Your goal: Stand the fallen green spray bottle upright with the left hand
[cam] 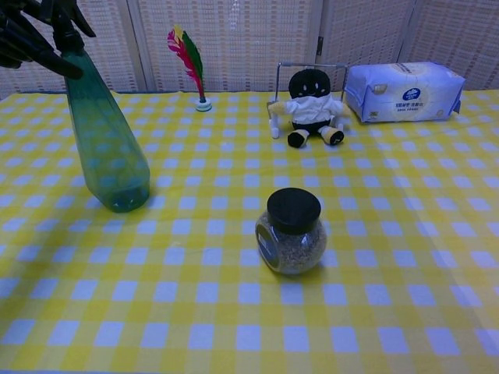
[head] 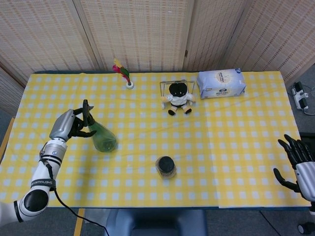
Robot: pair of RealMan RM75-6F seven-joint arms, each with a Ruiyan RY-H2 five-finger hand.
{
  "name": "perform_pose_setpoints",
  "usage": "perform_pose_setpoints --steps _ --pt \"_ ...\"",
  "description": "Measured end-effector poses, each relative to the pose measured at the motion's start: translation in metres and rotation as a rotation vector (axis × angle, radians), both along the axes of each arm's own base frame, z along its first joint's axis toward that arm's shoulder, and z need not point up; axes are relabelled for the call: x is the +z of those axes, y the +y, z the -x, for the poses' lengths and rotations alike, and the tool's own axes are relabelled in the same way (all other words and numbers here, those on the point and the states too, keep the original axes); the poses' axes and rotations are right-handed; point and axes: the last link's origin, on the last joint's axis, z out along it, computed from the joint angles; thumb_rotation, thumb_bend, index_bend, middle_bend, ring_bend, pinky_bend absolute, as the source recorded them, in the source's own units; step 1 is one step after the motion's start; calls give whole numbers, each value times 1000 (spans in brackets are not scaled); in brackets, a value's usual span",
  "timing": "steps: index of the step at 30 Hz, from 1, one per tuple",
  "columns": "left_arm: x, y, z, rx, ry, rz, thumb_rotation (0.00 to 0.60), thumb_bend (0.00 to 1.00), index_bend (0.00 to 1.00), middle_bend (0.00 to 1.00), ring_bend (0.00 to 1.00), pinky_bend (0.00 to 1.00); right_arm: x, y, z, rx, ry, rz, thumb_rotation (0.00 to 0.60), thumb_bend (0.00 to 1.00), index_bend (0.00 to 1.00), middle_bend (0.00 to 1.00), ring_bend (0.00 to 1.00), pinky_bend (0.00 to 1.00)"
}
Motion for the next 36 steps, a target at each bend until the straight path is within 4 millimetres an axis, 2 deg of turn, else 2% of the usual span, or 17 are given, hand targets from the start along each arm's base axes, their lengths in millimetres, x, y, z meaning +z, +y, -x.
perform_pose_setpoints --steps 13,22,27,28,29,31,33,34,36 --pt "7 -4 6 6 -4 -6 600 182 399 1000 1000 1000 0 1 -1 5 0 2 600 426 0 0 0 0" --pt "16 -8 33 21 77 -56 600 181 349 1000 1000 1000 3 4 0 7 -2 9 600 426 0 0 0 0" --pt "25 -21 50 -53 154 -175 600 181 337 999 999 1000 0 5 -2 14 11 7 600 426 0 0 0 0" --pt "26 -25 54 -77 170 -198 600 181 330 961 954 977 -1 5 -2 16 14 6 600 425 0 0 0 0" --pt "27 -30 58 -115 195 -226 600 181 326 902 890 922 -2 5 -3 19 19 5 600 425 0 0 0 0" --pt "27 -39 66 -182 237 -258 600 181 312 589 553 590 -5 5 -4 23 28 4 600 425 0 0 0 0" --pt "23 -53 77 -270 284 -274 600 180 277 367 322 341 -9 5 -6 29 46 -1 600 426 0 0 0 0" --pt "21 -60 83 -307 303 -274 600 177 242 284 235 242 -11 6 -6 33 56 -4 600 426 0 0 0 0" --pt "13 -79 103 -383 355 -253 600 171 173 188 126 88 -16 6 -9 43 80 -10 600 426 0 0 0 0"
